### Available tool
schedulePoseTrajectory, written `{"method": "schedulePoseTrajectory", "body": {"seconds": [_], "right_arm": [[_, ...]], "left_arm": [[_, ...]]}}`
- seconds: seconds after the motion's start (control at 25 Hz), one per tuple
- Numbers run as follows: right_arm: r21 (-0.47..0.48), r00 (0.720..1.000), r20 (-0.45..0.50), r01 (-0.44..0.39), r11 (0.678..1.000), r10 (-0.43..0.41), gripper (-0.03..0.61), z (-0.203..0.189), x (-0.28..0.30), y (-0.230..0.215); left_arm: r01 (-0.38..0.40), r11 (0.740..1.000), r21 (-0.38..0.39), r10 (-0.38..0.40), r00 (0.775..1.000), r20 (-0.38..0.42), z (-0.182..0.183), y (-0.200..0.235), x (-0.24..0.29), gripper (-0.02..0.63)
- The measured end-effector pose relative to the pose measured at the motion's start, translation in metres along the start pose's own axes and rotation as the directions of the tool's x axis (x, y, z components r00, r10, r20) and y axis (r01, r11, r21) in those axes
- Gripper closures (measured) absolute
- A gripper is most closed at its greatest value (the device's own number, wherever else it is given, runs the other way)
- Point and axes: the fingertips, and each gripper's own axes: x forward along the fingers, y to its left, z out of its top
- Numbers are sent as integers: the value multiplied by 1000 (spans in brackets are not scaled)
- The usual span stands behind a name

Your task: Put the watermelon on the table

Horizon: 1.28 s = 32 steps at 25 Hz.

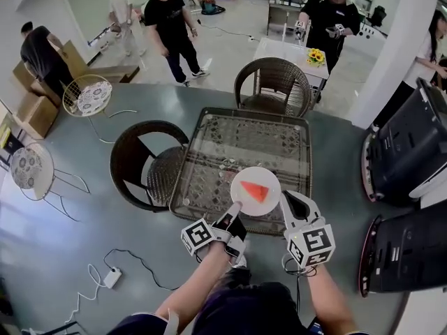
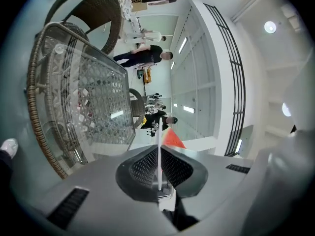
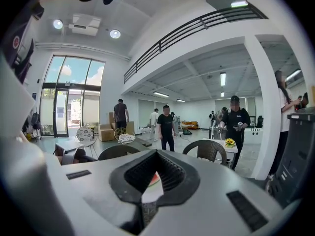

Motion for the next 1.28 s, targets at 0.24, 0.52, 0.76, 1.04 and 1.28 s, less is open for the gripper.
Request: {"method": "schedulePoseTrajectory", "body": {"seconds": [0.24, 0.52, 0.76, 1.04, 1.28], "right_arm": [[12, 1000, -1, 17, 1000, -17, 577, 3, 33, -20], [24, 1000, -6, 0, 1000, 0, 577, 1, 62, -34], [16, 999, 7, -49, 999, 49, 577, 8, 85, -52], [5, 994, 13, -106, 994, 106, 577, 14, 105, -67], [9, 993, 0, -119, 993, 119, 577, 8, 113, -80]], "left_arm": [[-21, 1000, -9, 21, 999, -29, 20, 13, 29, 598], [-29, 999, -17, 28, 999, -30, 34, 21, 51, 598], [-42, 999, -24, 42, 999, -3, 38, 26, 70, 598], [-52, 998, -26, 53, 998, 39, 43, 26, 85, 598], [-78, 997, -27, 79, 996, 50, 43, 41, 98, 598]]}}
